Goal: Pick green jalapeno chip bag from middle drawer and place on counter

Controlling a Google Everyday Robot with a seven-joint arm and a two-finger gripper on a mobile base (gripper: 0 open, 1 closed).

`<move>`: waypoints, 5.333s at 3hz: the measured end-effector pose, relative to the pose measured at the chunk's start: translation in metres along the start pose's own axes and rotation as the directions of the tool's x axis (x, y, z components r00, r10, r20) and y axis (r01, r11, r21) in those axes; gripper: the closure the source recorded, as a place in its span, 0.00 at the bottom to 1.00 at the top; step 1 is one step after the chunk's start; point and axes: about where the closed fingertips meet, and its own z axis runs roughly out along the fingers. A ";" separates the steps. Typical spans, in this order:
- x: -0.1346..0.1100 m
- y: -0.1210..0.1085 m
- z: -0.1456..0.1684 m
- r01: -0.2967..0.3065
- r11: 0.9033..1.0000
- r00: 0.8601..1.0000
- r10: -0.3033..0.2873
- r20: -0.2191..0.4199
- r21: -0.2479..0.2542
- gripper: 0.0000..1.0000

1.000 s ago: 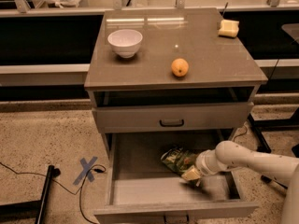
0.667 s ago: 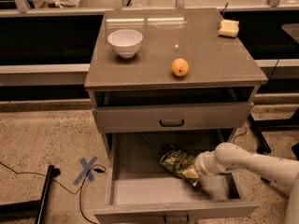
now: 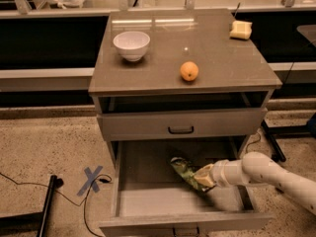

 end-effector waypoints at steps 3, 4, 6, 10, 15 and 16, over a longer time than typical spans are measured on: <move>-0.074 0.029 -0.194 0.251 0.967 0.940 -0.234 0.251 -0.039 1.00; -0.104 0.022 -0.244 0.326 0.945 0.923 -0.311 0.226 -0.031 1.00; -0.198 0.008 -0.328 0.460 0.887 0.880 -0.462 0.111 0.038 1.00; -0.290 -0.120 -0.427 0.317 0.921 0.947 -0.321 -0.017 0.229 1.00; -0.372 -0.196 -0.426 0.507 0.746 0.841 -0.537 -0.059 0.432 1.00; -0.407 -0.206 -0.406 0.575 0.676 0.782 -0.620 -0.067 0.460 1.00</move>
Offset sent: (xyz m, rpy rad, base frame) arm -0.0760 -0.0600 0.1972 0.2020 -0.2698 0.2374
